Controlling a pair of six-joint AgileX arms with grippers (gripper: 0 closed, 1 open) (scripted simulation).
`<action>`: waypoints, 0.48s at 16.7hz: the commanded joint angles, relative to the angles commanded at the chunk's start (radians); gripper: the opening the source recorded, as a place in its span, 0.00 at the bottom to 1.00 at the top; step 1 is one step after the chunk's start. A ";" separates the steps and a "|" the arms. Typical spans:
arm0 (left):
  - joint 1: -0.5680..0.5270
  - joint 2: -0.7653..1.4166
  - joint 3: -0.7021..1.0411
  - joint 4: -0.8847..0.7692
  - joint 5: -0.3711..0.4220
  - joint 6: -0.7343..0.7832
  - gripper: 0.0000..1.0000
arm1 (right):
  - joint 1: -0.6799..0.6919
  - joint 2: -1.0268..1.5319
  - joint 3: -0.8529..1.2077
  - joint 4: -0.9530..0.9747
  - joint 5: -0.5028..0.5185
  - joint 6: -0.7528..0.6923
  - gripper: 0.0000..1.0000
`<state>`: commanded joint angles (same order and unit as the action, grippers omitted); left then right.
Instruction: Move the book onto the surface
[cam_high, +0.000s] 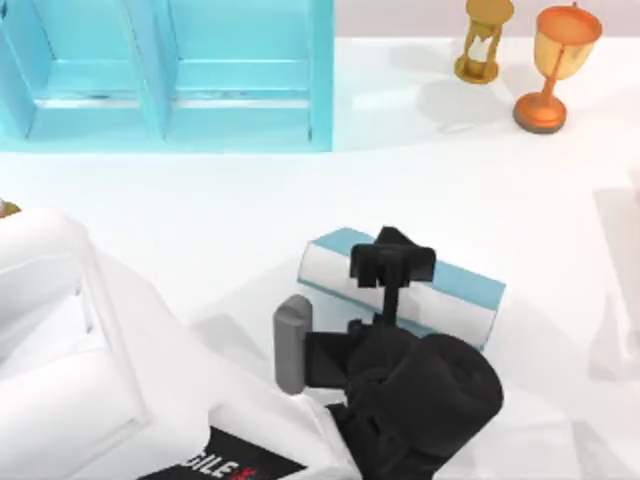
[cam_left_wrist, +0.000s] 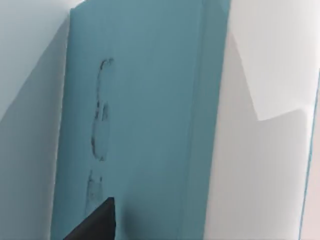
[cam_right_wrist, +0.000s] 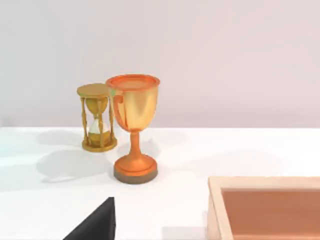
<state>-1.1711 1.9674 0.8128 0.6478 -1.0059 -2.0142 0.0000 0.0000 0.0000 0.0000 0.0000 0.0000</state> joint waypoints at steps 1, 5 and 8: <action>-0.012 -0.002 0.005 -0.019 -0.007 -0.022 1.00 | 0.000 0.000 0.000 0.000 0.000 0.000 1.00; -0.103 -0.017 0.039 -0.204 -0.062 -0.207 1.00 | 0.000 0.000 0.000 0.000 0.000 0.000 1.00; -0.197 -0.031 0.068 -0.440 -0.119 -0.410 1.00 | 0.000 0.000 0.000 0.000 0.000 0.000 1.00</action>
<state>-1.3680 1.9366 0.8807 0.2076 -1.1252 -2.4244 0.0000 0.0000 0.0000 0.0000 0.0000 0.0000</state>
